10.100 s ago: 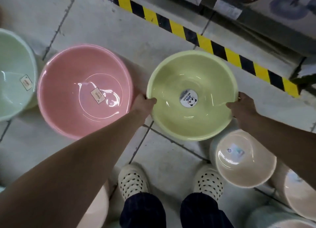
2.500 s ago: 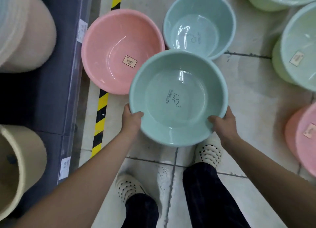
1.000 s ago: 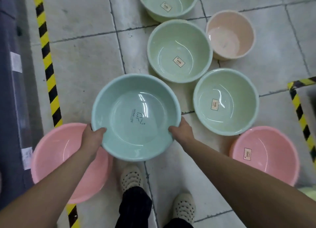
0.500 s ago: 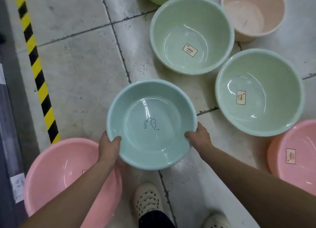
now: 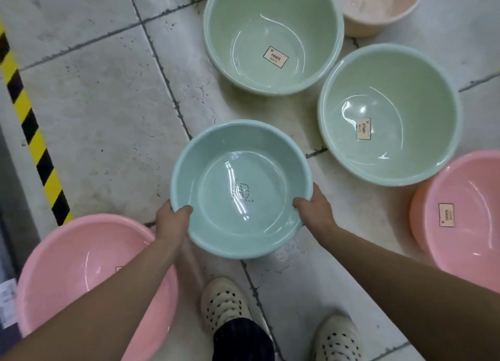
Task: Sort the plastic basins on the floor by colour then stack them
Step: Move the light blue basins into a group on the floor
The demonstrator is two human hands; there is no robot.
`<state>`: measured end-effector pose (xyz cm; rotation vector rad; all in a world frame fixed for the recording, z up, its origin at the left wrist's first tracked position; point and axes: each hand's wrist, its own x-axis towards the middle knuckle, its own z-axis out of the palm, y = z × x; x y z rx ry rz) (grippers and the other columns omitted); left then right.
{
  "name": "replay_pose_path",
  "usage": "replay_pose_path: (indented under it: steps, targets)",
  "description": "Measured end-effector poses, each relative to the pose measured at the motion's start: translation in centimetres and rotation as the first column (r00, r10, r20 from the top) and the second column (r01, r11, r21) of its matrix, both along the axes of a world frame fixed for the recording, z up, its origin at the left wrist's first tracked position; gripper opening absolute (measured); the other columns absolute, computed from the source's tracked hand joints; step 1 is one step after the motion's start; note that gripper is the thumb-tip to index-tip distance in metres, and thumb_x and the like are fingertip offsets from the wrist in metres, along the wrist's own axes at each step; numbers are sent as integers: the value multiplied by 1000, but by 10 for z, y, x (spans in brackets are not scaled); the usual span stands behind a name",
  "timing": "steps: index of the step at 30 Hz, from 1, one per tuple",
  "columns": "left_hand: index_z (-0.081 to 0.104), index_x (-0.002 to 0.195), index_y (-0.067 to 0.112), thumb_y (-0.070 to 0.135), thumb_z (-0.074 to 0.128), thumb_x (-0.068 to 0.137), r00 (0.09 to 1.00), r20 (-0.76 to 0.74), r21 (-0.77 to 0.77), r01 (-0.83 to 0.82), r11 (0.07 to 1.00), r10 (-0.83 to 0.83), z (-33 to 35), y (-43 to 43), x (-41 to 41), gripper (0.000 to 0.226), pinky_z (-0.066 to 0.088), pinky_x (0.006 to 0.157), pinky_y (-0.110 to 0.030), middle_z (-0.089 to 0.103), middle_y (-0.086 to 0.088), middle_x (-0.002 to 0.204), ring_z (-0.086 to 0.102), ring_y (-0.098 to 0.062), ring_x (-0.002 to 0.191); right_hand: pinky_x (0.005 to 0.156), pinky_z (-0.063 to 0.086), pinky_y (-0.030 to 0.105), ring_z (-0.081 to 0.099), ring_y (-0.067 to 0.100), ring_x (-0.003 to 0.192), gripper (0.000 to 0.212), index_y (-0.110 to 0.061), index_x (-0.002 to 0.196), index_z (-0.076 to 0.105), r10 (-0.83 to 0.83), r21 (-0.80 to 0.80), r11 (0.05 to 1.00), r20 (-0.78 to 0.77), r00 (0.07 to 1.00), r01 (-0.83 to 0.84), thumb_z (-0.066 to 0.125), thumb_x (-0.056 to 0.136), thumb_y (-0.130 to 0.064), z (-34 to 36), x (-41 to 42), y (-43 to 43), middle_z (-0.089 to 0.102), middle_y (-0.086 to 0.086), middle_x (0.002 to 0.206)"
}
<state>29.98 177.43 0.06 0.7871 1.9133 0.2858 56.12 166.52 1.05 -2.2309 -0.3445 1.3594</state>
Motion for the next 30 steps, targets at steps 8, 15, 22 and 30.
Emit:
replay_pose_path:
  steps: [8, 15, 22, 30]
  targets:
    - [65, 112, 3, 7, 64, 88, 979, 191, -13, -73, 997, 74, 161, 5, 53, 25, 56, 83, -45, 71, -18, 98, 68, -35, 88, 63, 47, 27, 66, 18, 91, 49, -28, 124, 59, -127, 47, 991, -13, 992, 128, 58, 76, -18, 174, 48, -12, 70, -2, 104]
    - [63, 110, 3, 9, 65, 85, 939, 340, -42, -46, 998, 57, 340, 64, 139, 26, 57, 78, -49, 71, -23, 102, 68, -32, 80, 55, 54, 27, 69, 22, 89, 41, -28, 117, 60, -342, 119, 931, -44, 938, 345, 61, 77, -22, 363, 103, 9, 72, 1, 103]
    - [58, 112, 2, 0, 57, 85, 933, 351, 45, 71, 996, -82, 458, 138, 248, 28, 53, 65, -32, 68, -17, 99, 64, -27, 76, 69, 58, 57, 70, 32, 92, 56, -23, 122, 57, -433, 199, 875, -88, 897, 441, 57, 66, -18, 466, 192, 55, 71, 9, 108]
    - [60, 107, 7, -4, 54, 81, 943, 277, 89, 167, 982, -186, 444, 219, 366, 29, 55, 75, -43, 68, -14, 97, 65, -31, 83, 83, 59, 49, 70, 25, 96, 56, -30, 118, 61, -480, 174, 854, -100, 872, 490, 57, 64, -18, 435, 305, 125, 73, 0, 104]
